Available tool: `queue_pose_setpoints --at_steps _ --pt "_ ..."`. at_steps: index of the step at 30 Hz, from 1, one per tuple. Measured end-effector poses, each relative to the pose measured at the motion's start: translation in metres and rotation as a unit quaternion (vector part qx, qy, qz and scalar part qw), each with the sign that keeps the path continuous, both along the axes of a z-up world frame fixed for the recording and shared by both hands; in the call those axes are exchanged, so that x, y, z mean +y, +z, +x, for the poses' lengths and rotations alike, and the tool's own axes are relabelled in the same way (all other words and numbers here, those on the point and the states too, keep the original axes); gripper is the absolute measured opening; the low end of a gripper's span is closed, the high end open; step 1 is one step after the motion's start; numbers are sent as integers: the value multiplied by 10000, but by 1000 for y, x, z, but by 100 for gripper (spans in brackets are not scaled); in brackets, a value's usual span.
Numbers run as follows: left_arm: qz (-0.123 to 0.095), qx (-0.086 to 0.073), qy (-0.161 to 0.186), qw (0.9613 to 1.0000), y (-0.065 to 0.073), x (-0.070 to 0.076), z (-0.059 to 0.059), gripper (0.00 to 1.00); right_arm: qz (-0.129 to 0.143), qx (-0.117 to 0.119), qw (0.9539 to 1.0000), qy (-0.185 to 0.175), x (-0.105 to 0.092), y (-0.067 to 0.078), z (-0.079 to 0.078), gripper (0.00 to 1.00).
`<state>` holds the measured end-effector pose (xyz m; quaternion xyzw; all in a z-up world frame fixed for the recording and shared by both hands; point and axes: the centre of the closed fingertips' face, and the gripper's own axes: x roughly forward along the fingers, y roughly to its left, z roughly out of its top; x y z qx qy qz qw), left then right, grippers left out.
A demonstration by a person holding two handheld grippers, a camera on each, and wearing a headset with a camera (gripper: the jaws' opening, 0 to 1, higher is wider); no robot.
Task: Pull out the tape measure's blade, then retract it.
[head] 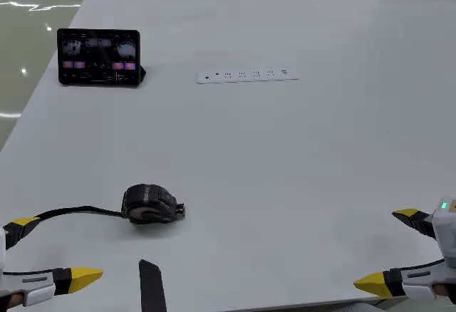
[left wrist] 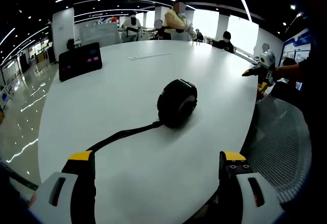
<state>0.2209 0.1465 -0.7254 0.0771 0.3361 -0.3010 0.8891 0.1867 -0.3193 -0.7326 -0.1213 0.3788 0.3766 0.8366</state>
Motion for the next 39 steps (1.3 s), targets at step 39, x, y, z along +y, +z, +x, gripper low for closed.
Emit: queue_pose_setpoints --at_steps 39 --pt "250 -253 -970 9947 14 -31 34 99 58 -382 9975 598 35 16 38 99"
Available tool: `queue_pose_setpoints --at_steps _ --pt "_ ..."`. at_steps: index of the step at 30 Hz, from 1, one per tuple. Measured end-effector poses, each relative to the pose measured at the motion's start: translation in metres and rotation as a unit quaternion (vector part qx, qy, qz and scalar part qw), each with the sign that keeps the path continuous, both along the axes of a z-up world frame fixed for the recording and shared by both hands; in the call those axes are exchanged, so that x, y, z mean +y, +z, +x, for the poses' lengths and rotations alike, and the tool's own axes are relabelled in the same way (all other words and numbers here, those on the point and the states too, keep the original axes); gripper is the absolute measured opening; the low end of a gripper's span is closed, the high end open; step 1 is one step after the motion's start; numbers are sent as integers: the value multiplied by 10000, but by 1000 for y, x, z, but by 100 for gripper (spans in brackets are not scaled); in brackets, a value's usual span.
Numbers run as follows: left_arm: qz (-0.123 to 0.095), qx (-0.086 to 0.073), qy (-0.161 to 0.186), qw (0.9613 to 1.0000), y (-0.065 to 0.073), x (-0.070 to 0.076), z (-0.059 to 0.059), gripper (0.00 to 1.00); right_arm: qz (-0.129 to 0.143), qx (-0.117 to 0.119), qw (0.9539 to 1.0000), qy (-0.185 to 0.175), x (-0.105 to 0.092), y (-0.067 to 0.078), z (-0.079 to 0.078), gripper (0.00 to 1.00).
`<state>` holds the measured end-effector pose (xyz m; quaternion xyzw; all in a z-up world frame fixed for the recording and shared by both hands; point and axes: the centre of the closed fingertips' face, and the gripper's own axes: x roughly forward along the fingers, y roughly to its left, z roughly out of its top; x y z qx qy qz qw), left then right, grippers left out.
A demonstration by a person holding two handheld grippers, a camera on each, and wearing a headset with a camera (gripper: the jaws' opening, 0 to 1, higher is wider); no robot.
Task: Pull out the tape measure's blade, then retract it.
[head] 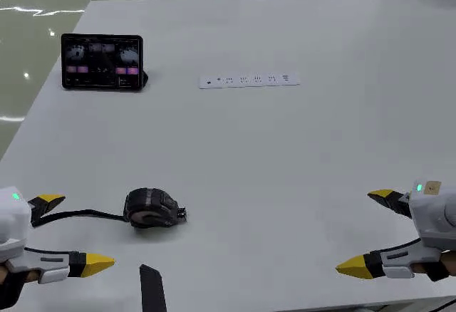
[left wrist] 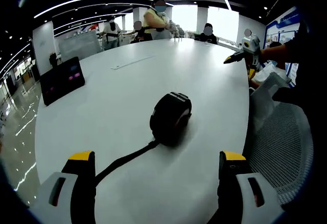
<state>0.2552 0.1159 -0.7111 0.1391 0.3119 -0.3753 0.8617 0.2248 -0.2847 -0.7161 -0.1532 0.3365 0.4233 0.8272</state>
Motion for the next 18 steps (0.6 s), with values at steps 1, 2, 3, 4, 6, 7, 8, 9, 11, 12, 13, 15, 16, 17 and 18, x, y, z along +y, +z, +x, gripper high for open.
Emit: queue_pose_setpoints --at_steps 1,2,3,4,6,7,8,9,11,12,13,15,16,17,18 --pt "18 -7 -42 10000 1 -2 2 99 14 0 10000 18 2 1 1 99" --pt "123 -103 -153 9998 3 -4 7 99 16 -18 10000 21 4 2 4 99" --pt "137 -149 -253 9995 5 -7 9 99 17 -58 10000 27 7 3 6 99" --pt "130 -109 -312 9994 5 -10 10 99 -10 -89 9999 56 9 3 8 99" --pt "194 -71 -432 9989 6 -14 13 99 -82 -102 9997 182 12 0 11 99" --pt "234 -56 -525 9983 6 -17 15 99 -92 -82 9997 222 16 0 12 99" --pt "251 -45 -573 9980 6 -19 16 99 -88 -76 9996 251 18 0 12 99" --pt "271 -32 -622 9977 6 -21 17 99 -90 -76 9996 268 20 0 13 99" --pt "332 96 -775 9964 4 -25 16 99 -76 -106 9994 316 23 0 16 99" --pt "328 213 -856 9956 2 -28 15 99 -60 -96 9994 335 26 0 16 99" --pt "338 191 -886 9953 2 -30 16 99 -56 -84 9993 348 28 0 17 99" --pt "413 214 -1025 9937 0 -35 16 99 18 -91 9993 355 33 2 19 99" --pt "472 217 -1073 9929 -1 -36 17 99 111 -93 9992 364 37 4 20 99" --pt "541 220 -1151 9916 -3 -38 17 99 176 -117 9990 396 41 6 22 99" --pt "564 227 -1192 9910 -4 -39 17 99 174 -152 9989 419 43 6 24 99"
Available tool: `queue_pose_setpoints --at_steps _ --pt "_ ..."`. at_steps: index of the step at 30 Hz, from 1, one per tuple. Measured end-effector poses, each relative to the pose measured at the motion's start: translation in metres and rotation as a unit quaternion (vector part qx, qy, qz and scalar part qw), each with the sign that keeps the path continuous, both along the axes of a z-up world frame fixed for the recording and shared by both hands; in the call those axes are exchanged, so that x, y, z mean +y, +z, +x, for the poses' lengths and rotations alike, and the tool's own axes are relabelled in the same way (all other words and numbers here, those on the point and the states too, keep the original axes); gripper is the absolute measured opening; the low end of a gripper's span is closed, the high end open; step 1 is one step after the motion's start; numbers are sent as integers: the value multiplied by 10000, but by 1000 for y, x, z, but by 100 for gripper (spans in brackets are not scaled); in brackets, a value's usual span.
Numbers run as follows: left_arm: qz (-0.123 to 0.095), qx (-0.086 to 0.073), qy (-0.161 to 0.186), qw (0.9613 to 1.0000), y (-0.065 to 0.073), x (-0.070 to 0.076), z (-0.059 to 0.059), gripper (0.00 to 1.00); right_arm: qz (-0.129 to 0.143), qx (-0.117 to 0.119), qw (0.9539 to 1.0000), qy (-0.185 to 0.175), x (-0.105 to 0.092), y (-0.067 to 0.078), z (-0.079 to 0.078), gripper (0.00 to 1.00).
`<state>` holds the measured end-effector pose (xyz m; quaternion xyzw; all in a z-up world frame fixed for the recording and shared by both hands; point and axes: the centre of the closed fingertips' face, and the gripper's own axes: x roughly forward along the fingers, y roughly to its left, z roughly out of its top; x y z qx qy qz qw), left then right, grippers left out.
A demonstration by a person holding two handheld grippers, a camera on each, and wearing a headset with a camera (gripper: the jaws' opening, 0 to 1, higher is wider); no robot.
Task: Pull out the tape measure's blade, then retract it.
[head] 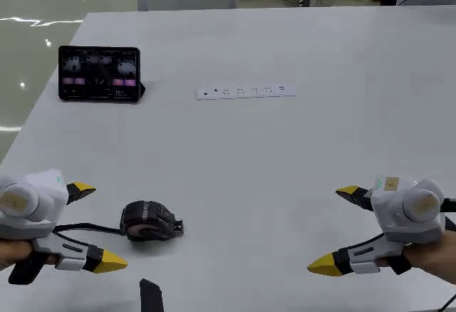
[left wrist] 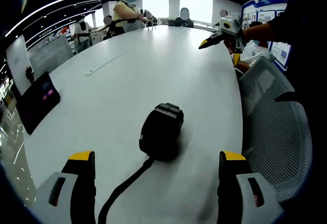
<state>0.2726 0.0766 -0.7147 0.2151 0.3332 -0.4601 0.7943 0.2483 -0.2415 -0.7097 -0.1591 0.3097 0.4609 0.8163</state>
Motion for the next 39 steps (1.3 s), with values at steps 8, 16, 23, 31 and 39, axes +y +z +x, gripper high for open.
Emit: queue_pose_setpoints --at_steps 8,16,23,31,39 --pt "200 -75 -379 9991 -3 -18 9 99 292 -121 9992 262 31 8 9 99" --pt "565 -59 -1052 9928 -8 -39 7 89 251 -153 9973 671 58 6 12 99" --pt "785 28 -1408 9869 -14 -50 9 70 137 -125 9956 923 72 0 18 99" --pt "1083 249 -1578 9812 -28 -50 10 62 26 -95 9938 1105 86 -4 28 99" --pt "1441 312 -1607 9759 -39 -50 12 47 -105 -86 9903 1386 104 -10 34 99"
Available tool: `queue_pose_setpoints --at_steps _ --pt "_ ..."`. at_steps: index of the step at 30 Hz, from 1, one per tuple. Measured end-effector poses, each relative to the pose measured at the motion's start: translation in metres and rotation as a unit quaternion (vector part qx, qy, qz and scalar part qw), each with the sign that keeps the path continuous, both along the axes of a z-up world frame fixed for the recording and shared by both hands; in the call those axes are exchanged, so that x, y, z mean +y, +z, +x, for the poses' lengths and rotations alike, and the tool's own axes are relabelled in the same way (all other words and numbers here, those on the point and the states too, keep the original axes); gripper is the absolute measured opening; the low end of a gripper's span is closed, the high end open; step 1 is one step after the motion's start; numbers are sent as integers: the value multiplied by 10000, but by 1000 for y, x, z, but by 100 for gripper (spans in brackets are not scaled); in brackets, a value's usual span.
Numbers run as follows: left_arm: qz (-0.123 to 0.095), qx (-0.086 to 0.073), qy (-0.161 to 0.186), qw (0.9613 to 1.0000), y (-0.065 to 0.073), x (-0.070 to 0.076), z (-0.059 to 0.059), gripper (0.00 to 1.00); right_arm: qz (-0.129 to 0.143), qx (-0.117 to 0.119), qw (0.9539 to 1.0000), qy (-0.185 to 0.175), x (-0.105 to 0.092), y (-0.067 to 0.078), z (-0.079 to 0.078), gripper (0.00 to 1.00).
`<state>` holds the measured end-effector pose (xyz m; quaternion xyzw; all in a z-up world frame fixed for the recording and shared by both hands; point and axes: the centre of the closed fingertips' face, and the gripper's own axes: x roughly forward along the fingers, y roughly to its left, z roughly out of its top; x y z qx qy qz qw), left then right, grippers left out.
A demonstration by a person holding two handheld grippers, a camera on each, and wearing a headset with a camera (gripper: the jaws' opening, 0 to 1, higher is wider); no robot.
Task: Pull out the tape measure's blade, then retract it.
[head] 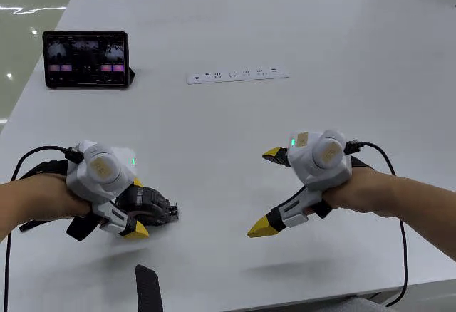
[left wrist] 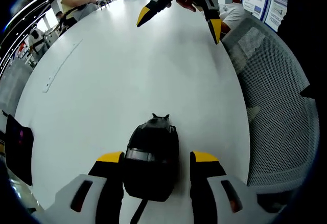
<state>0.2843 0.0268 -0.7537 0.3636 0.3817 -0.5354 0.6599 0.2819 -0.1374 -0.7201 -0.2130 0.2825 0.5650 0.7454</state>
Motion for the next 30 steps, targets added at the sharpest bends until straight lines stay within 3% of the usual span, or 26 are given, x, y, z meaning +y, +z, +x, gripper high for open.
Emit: queue_pose_setpoints --at_steps 3,7,14,18,24,27,30 --pt "15 -81 -35 10000 1 1 6 35 25 33 10000 38 9 -1 3 99" --pt "61 -46 -34 10000 0 1 4 34 34 91 9999 111 24 -3 4 93" --pt "-37 86 204 9997 -1 2 7 35 94 174 9997 139 52 -11 10 95" --pt "-46 -48 114 9999 -1 2 6 34 169 367 9991 162 66 -13 8 91" --pt "-211 -67 145 9997 0 2 7 34 126 401 9987 273 84 -20 4 88" --pt "-261 -59 126 9996 -1 3 8 34 179 557 9980 243 93 -24 1 85" --pt "-290 -77 150 9994 -1 2 9 34 58 541 9980 320 99 -34 -2 82"
